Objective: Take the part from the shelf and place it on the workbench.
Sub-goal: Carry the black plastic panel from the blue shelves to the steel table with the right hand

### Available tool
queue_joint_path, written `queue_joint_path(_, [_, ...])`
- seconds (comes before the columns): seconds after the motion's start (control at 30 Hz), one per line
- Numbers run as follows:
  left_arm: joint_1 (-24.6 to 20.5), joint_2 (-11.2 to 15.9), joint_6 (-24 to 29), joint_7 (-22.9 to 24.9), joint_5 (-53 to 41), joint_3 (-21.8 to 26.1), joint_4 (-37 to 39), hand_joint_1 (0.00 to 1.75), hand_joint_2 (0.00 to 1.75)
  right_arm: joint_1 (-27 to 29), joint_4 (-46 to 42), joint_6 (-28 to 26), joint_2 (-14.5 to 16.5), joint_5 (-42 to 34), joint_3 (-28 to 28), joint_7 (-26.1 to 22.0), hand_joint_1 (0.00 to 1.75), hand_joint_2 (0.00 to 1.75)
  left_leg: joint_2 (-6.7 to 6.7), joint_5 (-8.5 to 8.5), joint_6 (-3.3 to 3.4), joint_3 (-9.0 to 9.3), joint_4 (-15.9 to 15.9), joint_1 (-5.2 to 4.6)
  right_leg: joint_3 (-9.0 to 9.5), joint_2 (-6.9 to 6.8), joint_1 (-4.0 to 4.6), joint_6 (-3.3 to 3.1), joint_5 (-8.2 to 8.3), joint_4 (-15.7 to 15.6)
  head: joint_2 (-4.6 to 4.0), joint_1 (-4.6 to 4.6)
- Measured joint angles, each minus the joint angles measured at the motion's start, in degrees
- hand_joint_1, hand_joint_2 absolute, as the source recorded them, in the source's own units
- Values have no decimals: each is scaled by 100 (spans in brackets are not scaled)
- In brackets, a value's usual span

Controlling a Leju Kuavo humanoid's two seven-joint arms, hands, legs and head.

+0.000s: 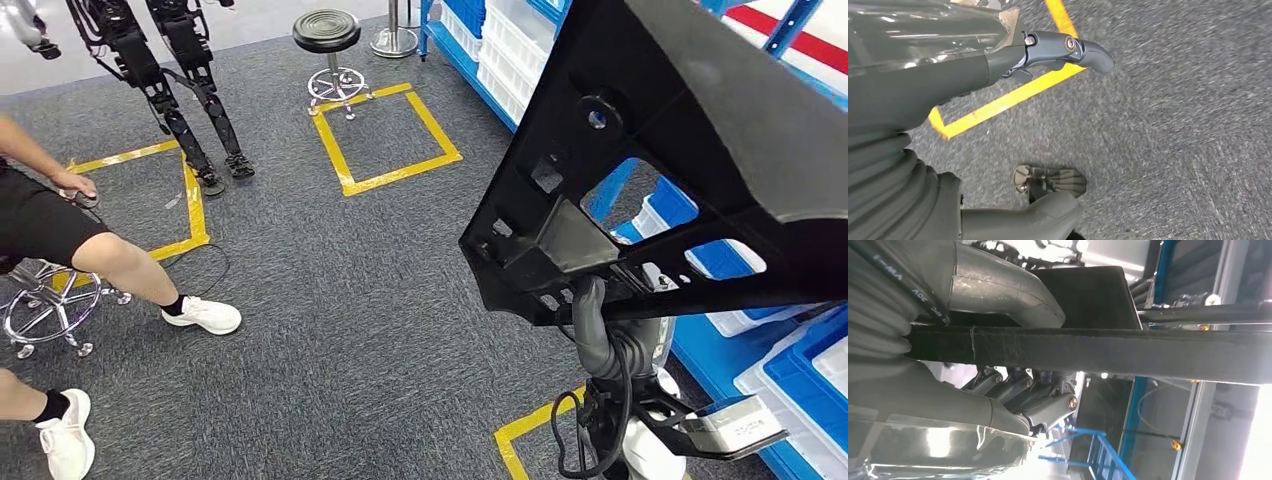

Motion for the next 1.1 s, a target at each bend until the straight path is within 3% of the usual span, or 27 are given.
queue_joint_path(0.07, [-12, 1, -45, -11, -37, 1, -1, 0, 175, -25, -7, 20, 8, 5, 25, 24, 175, 175, -145, -8, -54, -26, 51, 2, 389, 166, -61, 106, 310, -814, 0, 2])
queue_joint_path(0.1, [-22, 5, -64, -5, -54, 1, -1, 0, 175, -45, -13, 40, 11, 10, 42, 40, 175, 175, -200, -12, -90, -55, 81, -1, 513, 236, -77, 108, 400, -1088, 0, 2])
queue_joint_path(0.13, [-29, 15, -76, 9, -67, 1, -2, 0, 175, -70, -15, 65, 17, 14, 63, 57, 175, 175, -245, -9, -132, -91, 102, -2, 561, 283, -73, 80, 436, -1212, 0, 1])
queue_joint_path(0.2, [-23, 41, -100, 37, -53, 8, -2, 0, 175, -168, 4, 131, 31, 0, 130, 92, 175, 175, -311, 21, -210, -149, 99, 17, 552, 223, -47, -16, 462, -1219, 0, -2])
queue_joint_path(0.23, [-16, 56, -112, 40, -17, 18, -1, 0, 175, -258, 45, 169, 40, -32, 181, 110, 175, 175, -282, 17, -240, -169, 115, 33, 548, 184, -47, -55, 482, -1224, 0, -2])
queue_joint_path(0.3, [-17, 86, -128, -17, 139, 79, -2, 0, 175, -506, 202, 255, 70, -138, 328, 136, 175, 175, -18, -163, -281, -307, 412, 47, 551, 91, -50, -158, 509, -1243, 0, -26])
queue_joint_path(0.37, [-36, 109, -135, -118, 315, 191, -4, 0, 175, -707, 394, 313, 126, -238, 479, 133, 175, 175, 268, -544, -308, -655, 1144, 46, 547, -31, -4, -233, 506, -1247, 0, -50])
queue_joint_path(0.43, [-32, 119, -139, -185, 398, 297, -4, 0, 175, -800, 538, 327, 188, -282, 582, 125, 175, 175, 330, -777, -315, -967, 1771, 49, 539, -184, 44, -257, 496, -1246, 0, -50])
queue_joint_path(0.47, [-20, 119, -139, -202, 410, 333, -4, 0, 175, -826, 588, 328, 212, -289, 621, 125, 175, 175, 344, -747, -304, -983, 1810, 48, 538, -259, 64, -265, 490, -1246, 0, -51])
queue_joint_path(0.53, [1, 120, -139, -220, 423, 393, -4, 0, 175, -874, 650, 344, 255, -299, 681, 125, 175, 175, 437, -434, -243, -640, 1203, 33, 547, -400, 98, -278, 478, -1246, 0, -49])
queue_joint_path(0.6, [-4, 119, -143, -209, 444, 444, -4, 0, 175, -929, 680, 422, 290, -320, 714, 137, 175, 175, 639, -193, -163, -225, 458, -27, 556, -512, 139, -269, 459, -1243, 0, -43])
queue_joint_path(0.67, [-4, 112, -117, -144, 463, 476, -4, 0, 175, -990, 709, 575, 327, -355, 743, 191, 175, 175, 707, -155, -113, -112, 211, -90, 558, -602, 163, -242, 442, -1245, 0, -40])
queue_joint_path(0.73, [17, 90, -37, -72, 490, 526, -4, 0, 175, -1071, 755, 746, 378, -408, 778, 271, 175, 175, 596, -115, -68, -112, 158, -88, 554, -665, 172, -202, 424, -1242, 0, -44])
queue_joint_path(0.8, [24, 41, 23, -59, 503, 580, -3, 0, 175, -1161, 804, 849, 419, -445, 796, 322, 175, 175, 485, -53, -12, -65, 65, -56, 463, -454, 162, -173, 305, -1021, 0, -44])
queue_joint_path(0.87, [13, -3, 22, -104, 474, 597, -4, 0, 175, -1203, 841, 876, 425, -424, 792, 337, 175, 175, 358, -18, 21, -36, 20, -39, 157, -137, 126, -188, 27, -358, 0, -25])
queue_joint_path(0.93, [12, -25, -20, -191, 426, 596, -4, 0, 175, -1171, 868, 878, 417, -350, 777, 328, 175, 175, 200, -15, 26, -38, 23, -34, -211, -36, 103, -175, -194, 346, 0, -4])
queue_joint_path(0.97, [16, -37, -51, -232, 403, 595, -3, 0, 175, -1140, 876, 874, 415, -305, 768, 316, 175, 175, 117, -16, 24, -35, 26, -32, -282, -23, 88, -134, -182, 446, 0, -4])
queue_joint_path(1.0, [18, -47, -76, -258, 378, 595, -3, 0, 175, -1113, 879, 869, 413, -272, 758, 300, 175, 175, 34, -18, 18, -28, 32, -26, -243, -9, 68, -74, -76, 311, 0, -3])
queue_joint_path(1.07, [13, -63, -101, -270, 347, 595, -4, 0, 175, -1087, 879, 865, 409, -230, 736, 271, 175, 175, -120, -36, -18, -27, 67, -15, 77, 129, 2, 57, 285, -465, 0, 3])
queue_joint_path(1.1, [10, -68, -103, -267, 339, 595, -4, 0, 175, -1080, 878, 864, 409, -220, 723, 262, 175, 175, -187, -55, -52, -42, 101, -17, 228, 212, -23, 75, 430, -820, 0, 6])
